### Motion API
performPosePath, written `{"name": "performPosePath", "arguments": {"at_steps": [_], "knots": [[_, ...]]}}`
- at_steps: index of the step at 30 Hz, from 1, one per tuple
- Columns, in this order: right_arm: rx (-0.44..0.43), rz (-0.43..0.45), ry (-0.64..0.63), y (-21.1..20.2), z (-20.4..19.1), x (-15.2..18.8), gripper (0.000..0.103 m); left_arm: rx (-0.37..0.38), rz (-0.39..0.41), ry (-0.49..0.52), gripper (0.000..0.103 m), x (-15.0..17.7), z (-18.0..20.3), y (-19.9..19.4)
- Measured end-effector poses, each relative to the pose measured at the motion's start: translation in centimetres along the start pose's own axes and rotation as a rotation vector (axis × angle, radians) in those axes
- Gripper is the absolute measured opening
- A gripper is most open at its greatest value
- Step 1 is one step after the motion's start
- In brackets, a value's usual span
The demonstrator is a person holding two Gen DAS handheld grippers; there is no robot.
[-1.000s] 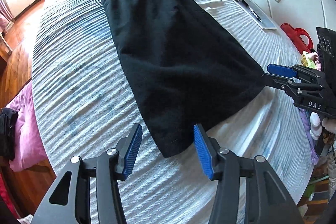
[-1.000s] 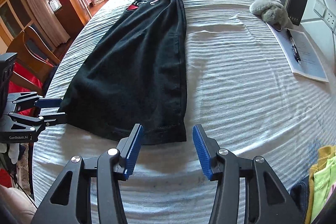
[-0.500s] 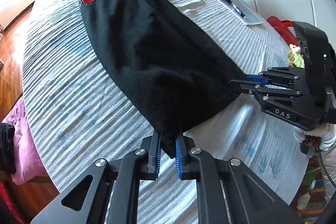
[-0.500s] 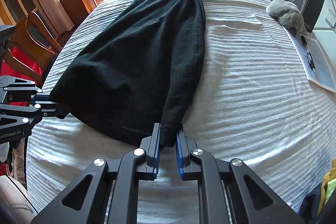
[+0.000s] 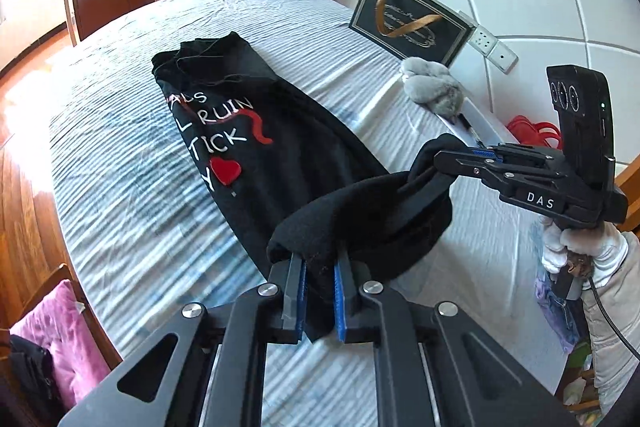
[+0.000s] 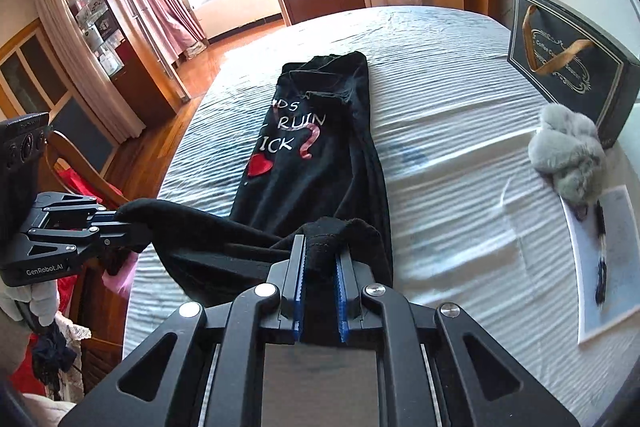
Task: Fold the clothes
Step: 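Fold the hem end over toward the collar with both grippers and release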
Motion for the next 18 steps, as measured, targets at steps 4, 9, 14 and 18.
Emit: {"name": "performPosePath", "arguments": {"at_steps": [4,9,14,18], "knots": [[0.093,-0.037,0.080,5.6,1.9,-3.7,0.033,-0.060,-0.045,-0.001,0.020,-2.7,-5.5,4.8],[0.169,0.018,0.224,4.8,4.9,-3.7,0.038,-0.015,-0.006,0.009,0.080,-3.8,-8.1,5.2],[0.198,-0.035,0.239,2.7,4.9,0.9,0.039,-0.025,-0.031,0.113,0.080,-2.1,-6.7,4.6],[0.190,-0.069,0.223,2.1,3.9,4.5,0.039,-0.048,-0.076,0.132,0.080,0.1,-6.4,4.9]]}}
Point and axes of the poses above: each gripper's, at about its wrist camera, not at the fingertips, and y roughly the way its jaws point, z to its right, x to its underside, the point moved 6 cm from there along y, roughly the way its jaws point, and after that the axes turned 2 degrees about x, right-handed, at the moved point
